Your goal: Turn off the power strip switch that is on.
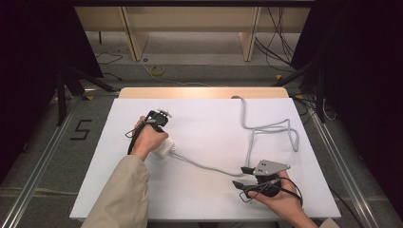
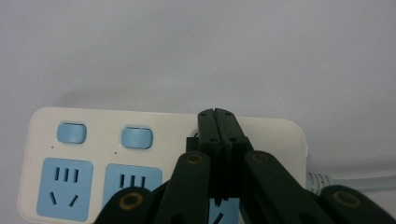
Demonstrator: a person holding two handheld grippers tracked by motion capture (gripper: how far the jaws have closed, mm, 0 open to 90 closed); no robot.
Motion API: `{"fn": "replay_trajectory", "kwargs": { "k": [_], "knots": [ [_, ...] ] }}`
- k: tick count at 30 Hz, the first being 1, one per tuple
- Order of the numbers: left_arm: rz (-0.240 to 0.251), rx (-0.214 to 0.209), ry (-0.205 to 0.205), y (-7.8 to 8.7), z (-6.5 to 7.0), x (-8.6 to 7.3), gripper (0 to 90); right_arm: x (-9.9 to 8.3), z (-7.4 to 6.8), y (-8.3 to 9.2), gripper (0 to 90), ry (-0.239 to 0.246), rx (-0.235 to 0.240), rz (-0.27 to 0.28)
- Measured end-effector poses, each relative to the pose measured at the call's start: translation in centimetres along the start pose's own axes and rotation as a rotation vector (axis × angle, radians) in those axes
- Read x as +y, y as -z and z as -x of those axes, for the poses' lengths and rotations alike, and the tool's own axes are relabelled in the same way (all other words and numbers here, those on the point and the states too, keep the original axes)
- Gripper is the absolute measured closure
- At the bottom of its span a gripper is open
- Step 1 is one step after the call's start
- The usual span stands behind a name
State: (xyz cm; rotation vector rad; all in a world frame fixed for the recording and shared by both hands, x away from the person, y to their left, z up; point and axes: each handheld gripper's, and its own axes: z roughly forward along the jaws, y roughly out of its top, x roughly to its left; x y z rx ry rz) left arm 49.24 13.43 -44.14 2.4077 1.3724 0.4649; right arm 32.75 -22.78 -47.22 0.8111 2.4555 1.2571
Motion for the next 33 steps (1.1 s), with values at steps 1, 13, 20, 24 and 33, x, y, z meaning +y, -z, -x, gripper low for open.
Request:
{"fn": "replay_trajectory", "kwargs": {
  "k": [1, 13, 20, 24, 33],
  "knots": [
    [-0.003, -0.004, 0.001, 0.03, -0.08, -0.01, 89.8, 0.01, -0.02, 0.01, 40.1, -0.002, 0.002, -0.001],
    [0.005, -0.012, 0.012, 0.02, -0.17, -0.05, 89.8, -0.01, 0.04, -0.01, 40.1, 0.0, 0.002, 0.0],
    [0.0, -0.002, 0.002, 0.06, -0.08, -0.02, 89.8, 0.0, 0.02, 0.01, 40.1, 0.0, 0.001, 0.001],
    [-0.001, -0.002, 0.005, 0.06, -0.07, 0.0, 89.8, -0.01, 0.05, -0.01, 40.1, 0.0, 0.002, 0.001],
    [0.001, 0.003, 0.004, 0.03, 0.03, 0.02, 89.8, 0.01, 0.02, 0.0, 40.1, 0.001, 0.001, 0.001]
  ]
}}
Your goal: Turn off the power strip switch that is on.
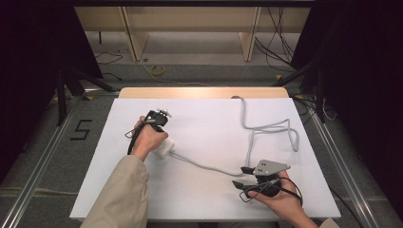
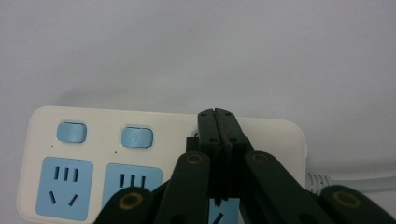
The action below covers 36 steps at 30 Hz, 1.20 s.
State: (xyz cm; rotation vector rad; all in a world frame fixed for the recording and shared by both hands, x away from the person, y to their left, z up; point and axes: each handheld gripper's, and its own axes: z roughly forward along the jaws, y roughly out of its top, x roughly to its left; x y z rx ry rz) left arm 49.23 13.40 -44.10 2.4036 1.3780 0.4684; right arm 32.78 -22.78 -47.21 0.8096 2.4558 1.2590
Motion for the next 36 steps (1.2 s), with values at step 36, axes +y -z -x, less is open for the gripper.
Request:
{"fn": "replay_trajectory", "kwargs": {
  "k": [36],
  "knots": [
    [0.048, 0.016, 0.002, 1.5, -0.3, -0.2, 89.6, 0.0, 0.0, 0.0, 40.1, -0.006, 0.003, 0.003]
  ]
}}
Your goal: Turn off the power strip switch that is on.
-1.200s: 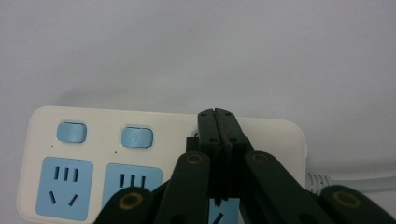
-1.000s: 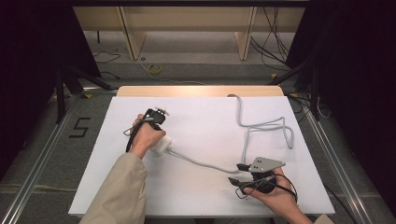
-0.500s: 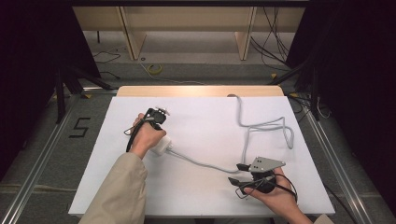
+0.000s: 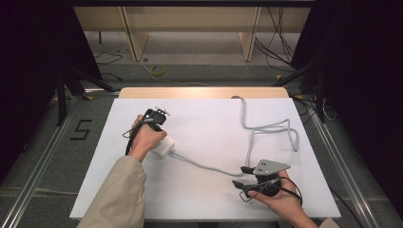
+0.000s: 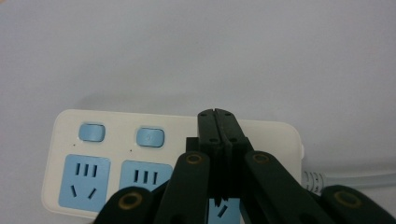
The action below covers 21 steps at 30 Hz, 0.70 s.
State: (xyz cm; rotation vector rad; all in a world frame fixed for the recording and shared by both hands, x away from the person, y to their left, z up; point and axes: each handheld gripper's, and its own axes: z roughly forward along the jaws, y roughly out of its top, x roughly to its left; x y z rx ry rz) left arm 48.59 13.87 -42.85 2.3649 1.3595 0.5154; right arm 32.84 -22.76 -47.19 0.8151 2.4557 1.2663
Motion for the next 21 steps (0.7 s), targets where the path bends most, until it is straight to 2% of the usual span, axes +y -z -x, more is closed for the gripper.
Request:
{"fn": "replay_trajectory", "kwargs": {
  "k": [5, 9, 21],
  "knots": [
    [0.018, -0.001, 0.001, 0.6, -0.1, -0.1, 89.2, 0.0, 0.0, 0.0, 40.1, 0.0, 0.001, 0.0],
    [0.015, -0.011, -0.003, 0.8, 0.0, -0.4, 84.2, 0.0, 0.0, 0.0, 40.1, 0.0, 0.001, 0.0],
    [0.065, -0.042, 0.003, 2.0, 0.3, -0.8, 74.1, 0.0, 0.0, 0.0, 40.1, -0.001, 0.001, 0.0]
  ]
}}
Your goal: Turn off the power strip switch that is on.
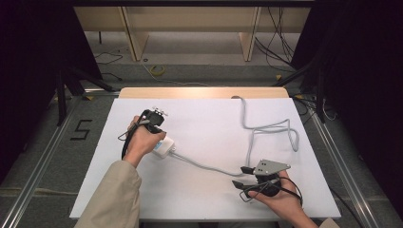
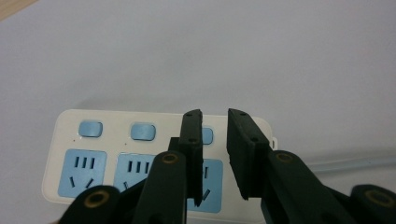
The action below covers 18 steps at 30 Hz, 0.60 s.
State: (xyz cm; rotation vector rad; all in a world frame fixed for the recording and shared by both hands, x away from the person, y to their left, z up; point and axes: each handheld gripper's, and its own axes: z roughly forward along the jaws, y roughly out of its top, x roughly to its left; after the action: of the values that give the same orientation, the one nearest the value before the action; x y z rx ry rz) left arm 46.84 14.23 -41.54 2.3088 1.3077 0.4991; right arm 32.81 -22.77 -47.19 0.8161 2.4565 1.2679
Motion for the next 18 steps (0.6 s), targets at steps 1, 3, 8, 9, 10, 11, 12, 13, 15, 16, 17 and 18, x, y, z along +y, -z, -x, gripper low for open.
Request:
{"fn": "replay_trajectory", "kwargs": {
  "k": [1, 3, 8, 9, 10, 11, 12, 13, 15, 16, 17, 18],
  "knots": [
    [0.0, -0.005, 0.002, 0.1, 0.0, 0.0, 72.8, 0.0, 0.0, 0.0, 40.1, 0.001, 0.0, 0.0],
    [0.006, -0.018, 0.006, 0.2, 0.0, -0.1, 70.5, 0.0, 0.0, 0.0, 40.1, 0.0, 0.0, 0.0],
    [0.028, -0.047, 0.014, 0.7, 0.2, -0.4, 66.4, 0.0, 0.0, 0.0, 40.1, -0.002, 0.002, 0.002],
    [0.036, -0.047, 0.011, 0.7, 0.3, -0.5, 65.4, 0.0, 0.0, 0.0, 40.0, -0.002, 0.001, 0.002],
    [0.043, -0.049, 0.01, 0.8, 0.4, -0.5, 64.2, 0.0, 0.0, 0.0, 40.1, -0.003, 0.001, 0.003],
    [0.046, -0.047, 0.001, 0.9, 0.4, -0.6, 63.0, 0.0, 0.0, 0.0, 40.1, -0.002, 0.001, 0.003],
    [0.058, -0.046, 0.0, 0.9, 0.5, -0.7, 61.8, 0.0, 0.0, 0.1, 40.1, -0.001, 0.002, 0.003],
    [0.06, -0.046, -0.004, 1.0, 0.5, -0.8, 60.7, 0.0, 0.0, 0.1, 40.1, -0.001, 0.002, 0.004],
    [0.069, -0.05, -0.007, 1.2, 0.5, -1.0, 59.4, 0.0, 0.0, 0.1, 40.1, -0.001, 0.001, 0.005],
    [0.076, -0.054, -0.005, 1.2, 0.6, -1.1, 58.4, 0.0, 0.0, 0.1, 40.1, -0.002, 0.001, 0.006],
    [0.085, -0.061, 0.0, 1.3, 0.6, -1.2, 57.1, 0.0, 0.0, 0.1, 40.1, -0.001, 0.001, 0.005],
    [0.09, -0.068, 0.005, 1.4, 0.7, -1.3, 55.6, 0.0, 0.0, 0.1, 40.1, -0.001, 0.001, 0.006]
  ]
}}
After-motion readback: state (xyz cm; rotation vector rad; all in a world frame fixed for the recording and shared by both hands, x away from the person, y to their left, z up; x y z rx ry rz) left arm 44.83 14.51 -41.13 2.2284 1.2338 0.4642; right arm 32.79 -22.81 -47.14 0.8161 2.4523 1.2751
